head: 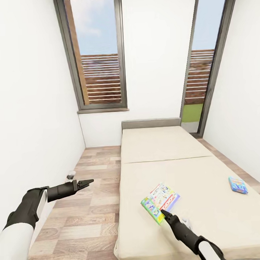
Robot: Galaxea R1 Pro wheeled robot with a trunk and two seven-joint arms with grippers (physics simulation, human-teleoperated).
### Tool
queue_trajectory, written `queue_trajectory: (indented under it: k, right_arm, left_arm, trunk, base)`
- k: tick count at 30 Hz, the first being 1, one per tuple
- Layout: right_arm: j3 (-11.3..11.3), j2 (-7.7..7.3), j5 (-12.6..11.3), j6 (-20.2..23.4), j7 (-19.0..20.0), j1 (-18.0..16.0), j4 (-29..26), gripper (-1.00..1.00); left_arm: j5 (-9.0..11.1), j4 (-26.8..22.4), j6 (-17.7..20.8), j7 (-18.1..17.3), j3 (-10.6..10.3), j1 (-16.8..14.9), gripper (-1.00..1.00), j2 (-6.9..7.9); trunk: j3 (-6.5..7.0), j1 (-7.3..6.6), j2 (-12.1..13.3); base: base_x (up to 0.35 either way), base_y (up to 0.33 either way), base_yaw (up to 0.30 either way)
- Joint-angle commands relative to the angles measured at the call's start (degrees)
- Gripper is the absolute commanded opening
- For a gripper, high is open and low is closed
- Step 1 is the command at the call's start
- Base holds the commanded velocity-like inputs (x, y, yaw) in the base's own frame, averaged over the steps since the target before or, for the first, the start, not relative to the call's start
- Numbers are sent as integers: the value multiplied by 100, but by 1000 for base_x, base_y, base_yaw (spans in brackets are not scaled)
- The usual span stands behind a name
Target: Put all the toys in the child's room - the three board games (two on the bed and one on the table), the two jigsaw puzzles on the table, and the tennis ball on the table - inside the toy box on the table in the child's room.
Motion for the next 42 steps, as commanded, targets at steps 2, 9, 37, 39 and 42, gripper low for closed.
queue_trajectory:
  k: [2, 9, 37, 39, 42]
  right_arm:
    - [111, -9, -15, 92, 3, 24, -271, -100]
    - [248, -11, 36, 166, -66, 45, -970, -100]
    - [301, 85, 1030, 645, -2131, 35, -2520, -100]
    - [301, 89, 1029, 644, -2131, 35, -2502, -100]
    - [301, 89, 1027, 643, -2131, 35, -2490, -100]
  left_arm:
    - [-35, -2, 60, -43, 19, -5, 100, -4]
    - [-28, -4, 45, -85, 25, -5, 100, 4]
    - [-57, -2, 60, -5, 16, -5, 100, -5]
    - [-59, -1, 60, -5, 16, -5, 100, -5]
    - [-59, -1, 60, -5, 16, -5, 100, -5]
  trunk:
    - [-7, 0, -3]
    - [-7, 0, -3]
    - [424, -527, 959]
    - [460, -571, 1039]
    - [514, -637, 1160]
  base:
    - [0, 0, 0]
    - [0, 0, 0]
    - [0, 0, 0]
    - [0, 0, 0]
    - [0, 0, -14]
